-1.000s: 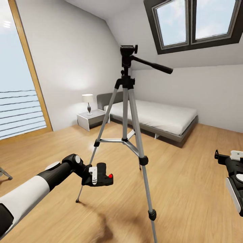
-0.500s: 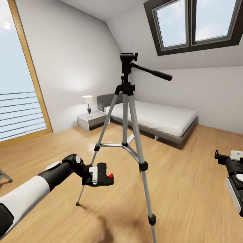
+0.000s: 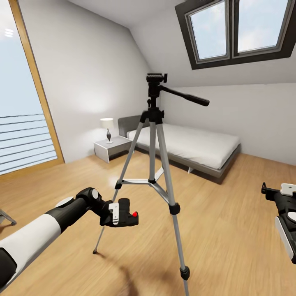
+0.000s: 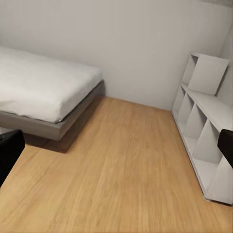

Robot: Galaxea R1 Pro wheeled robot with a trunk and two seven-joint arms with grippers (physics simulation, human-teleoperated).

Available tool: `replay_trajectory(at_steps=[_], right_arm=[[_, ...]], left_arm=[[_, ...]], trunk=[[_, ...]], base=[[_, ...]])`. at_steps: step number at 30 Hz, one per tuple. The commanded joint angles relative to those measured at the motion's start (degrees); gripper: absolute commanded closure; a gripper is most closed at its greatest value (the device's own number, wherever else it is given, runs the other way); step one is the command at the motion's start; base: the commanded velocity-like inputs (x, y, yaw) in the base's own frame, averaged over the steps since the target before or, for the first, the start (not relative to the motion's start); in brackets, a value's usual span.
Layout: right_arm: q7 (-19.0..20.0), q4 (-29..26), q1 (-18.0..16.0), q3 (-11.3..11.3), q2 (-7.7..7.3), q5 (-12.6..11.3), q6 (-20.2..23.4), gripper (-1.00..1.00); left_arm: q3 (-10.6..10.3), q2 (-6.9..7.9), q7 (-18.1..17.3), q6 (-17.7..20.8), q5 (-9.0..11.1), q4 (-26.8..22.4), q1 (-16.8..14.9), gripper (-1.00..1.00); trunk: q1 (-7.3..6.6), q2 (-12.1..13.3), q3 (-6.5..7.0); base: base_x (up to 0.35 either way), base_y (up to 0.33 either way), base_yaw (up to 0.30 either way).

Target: Attach the digital camera to the camera tripod in the bedroom.

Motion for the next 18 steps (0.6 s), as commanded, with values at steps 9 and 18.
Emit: replay_trajectory(at_steps=[9,18], right_arm=[[-0.2,-0.1,0.0,0.1,-0.02,0.0,0.4,-1.0],[-0.2,-0.1,0.0,0.1,-0.02,0.0,0.4,-1.0]], left_arm=[[-0.2,0.01,-0.3,0.6,0.0,-0.1,0.0,1.0],[-0.2,-0.18,-2.1,0.7,0.0,-0.2,0.0,1.0]], trunk=[[-1.99,3.6,1.56],[-3.97,7.2,3.17]], base=[[0.0,0.0,0.0],[0.0,0.0,0.0]])
